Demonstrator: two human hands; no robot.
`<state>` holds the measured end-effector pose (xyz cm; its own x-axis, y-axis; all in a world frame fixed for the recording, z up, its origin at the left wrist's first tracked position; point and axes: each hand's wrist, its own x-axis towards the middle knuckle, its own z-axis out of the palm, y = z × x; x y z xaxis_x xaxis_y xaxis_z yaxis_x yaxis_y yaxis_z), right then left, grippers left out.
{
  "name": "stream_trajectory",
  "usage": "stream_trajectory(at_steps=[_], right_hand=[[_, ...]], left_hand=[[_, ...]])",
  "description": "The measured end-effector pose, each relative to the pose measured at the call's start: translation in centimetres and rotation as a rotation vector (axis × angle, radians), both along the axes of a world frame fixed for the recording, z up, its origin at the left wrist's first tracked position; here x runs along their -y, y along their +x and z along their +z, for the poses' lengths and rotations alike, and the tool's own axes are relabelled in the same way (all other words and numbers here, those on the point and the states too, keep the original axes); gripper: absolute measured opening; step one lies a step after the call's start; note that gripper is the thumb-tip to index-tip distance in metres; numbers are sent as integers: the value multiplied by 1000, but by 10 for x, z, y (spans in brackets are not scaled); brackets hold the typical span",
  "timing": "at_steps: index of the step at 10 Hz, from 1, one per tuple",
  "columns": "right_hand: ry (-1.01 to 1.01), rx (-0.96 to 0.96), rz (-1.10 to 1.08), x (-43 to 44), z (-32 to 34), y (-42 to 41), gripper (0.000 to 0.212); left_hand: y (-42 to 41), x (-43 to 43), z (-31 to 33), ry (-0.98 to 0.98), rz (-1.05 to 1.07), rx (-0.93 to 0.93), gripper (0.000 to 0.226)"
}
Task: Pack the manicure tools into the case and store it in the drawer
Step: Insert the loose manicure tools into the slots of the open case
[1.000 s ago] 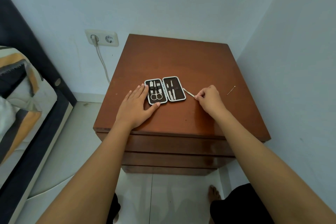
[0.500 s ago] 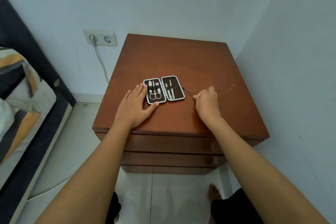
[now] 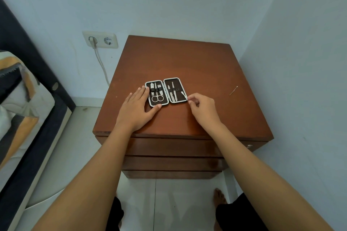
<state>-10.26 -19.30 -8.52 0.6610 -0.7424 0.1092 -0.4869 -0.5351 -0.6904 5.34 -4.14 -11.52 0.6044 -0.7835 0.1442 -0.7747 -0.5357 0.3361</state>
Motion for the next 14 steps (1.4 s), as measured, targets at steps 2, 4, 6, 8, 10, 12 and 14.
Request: stream_trajectory(at_steps=[2,4,6,8,10,12,14], right_hand=[[-193,-79,26,-8,4,11,27],[-337,-313,88,-14,-3,22,42],[-146,-205,88,-2,-4,18,45],[-211,-149,-231,51,1,-30,43],[-169,-463,-209,80,-8,-49,60],[-224,-405,-22,46,-14,-29,56],[-224,-229,136,21,-20,-32,50]], left_hand=[[0,0,-1,-1,3,-1,78],[0,0,-1,-1,6,-4,78],[1,0,-1,-12,1,-5,78],[1,1,-1,-3,-4,-1,78],[1,0,-1,2,-2,-2,78],[2,0,-1,4,-5,-5,79],[0,0,0,-1,-5,-8,78]])
